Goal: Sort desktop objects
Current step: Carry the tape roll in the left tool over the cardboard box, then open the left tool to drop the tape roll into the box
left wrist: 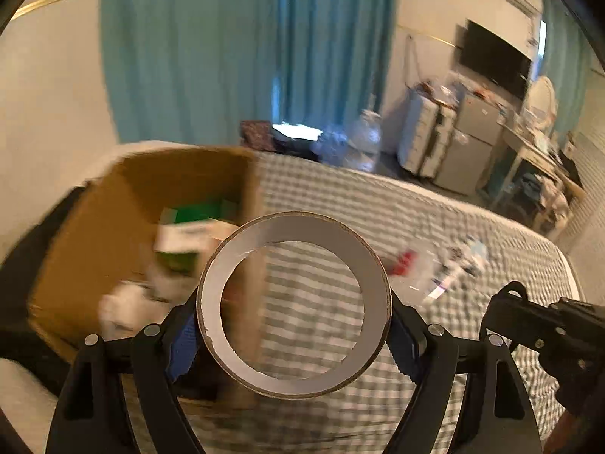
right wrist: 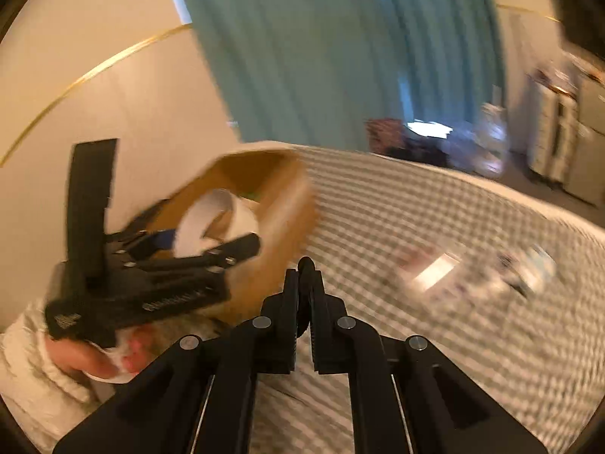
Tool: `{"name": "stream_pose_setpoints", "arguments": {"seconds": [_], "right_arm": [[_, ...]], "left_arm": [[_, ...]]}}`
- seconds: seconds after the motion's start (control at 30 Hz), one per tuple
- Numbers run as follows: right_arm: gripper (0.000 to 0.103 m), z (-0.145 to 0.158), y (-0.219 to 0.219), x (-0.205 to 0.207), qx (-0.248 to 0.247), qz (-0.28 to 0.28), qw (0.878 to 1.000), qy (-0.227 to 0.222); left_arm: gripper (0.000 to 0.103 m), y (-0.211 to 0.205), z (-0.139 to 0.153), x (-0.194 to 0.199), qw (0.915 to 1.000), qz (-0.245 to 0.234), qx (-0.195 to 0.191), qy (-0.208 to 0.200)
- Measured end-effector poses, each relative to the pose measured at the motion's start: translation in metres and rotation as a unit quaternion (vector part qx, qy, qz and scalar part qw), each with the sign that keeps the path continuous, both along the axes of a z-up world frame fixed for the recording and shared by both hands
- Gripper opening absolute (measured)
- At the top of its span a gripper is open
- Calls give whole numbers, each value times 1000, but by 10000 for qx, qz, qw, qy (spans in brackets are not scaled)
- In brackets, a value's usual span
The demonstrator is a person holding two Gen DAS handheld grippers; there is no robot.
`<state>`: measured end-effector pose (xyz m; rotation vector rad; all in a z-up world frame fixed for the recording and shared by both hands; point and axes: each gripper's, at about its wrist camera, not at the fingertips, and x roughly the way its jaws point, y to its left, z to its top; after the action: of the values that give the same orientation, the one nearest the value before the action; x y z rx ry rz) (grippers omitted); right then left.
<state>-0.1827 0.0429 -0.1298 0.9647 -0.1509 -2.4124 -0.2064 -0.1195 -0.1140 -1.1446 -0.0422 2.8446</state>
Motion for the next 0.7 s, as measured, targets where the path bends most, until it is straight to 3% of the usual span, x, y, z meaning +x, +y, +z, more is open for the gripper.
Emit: {"name": "stream_pose_setpoints", "arguments": {"seconds": [0.17, 0.3, 0.37, 0.43, 0.47, 0.5, 0.6, 0.7], "right_arm": [[5, 25, -72, -24, -123, 379, 9991, 167], [5, 28, -120, -57, -37, 559, 9984, 75], [6, 22, -135, -76, -66, 643, 9977, -214], [22, 15, -148, -95, -174, 661, 9961, -567], [55, 15, -151, -101, -148, 566, 9964, -617], [80, 16, -153, -106, -109, 426, 9970, -630], [81, 25, -144, -108, -341, 199, 9984, -394], [81, 35, -121, -97, -401, -2, 9991, -154]], "left_arm": [[84, -75, -1, -12, 9972, 719, -141, -178], [85, -105, -11, -12, 9956, 887, 105, -274], [92, -111, -15, -14, 9955, 849, 241, -355], [100, -116, -21, -19, 9935, 1012, 91, -516], [100, -116, -22, -22, 9921, 1135, 20, -536], [100, -122, -25, -23, 9895, 1318, 19, -593], [100, -129, -27, -14, 9852, 1526, 319, -711], [100, -126, -17, -5, 9855, 1596, 271, -510]]}}
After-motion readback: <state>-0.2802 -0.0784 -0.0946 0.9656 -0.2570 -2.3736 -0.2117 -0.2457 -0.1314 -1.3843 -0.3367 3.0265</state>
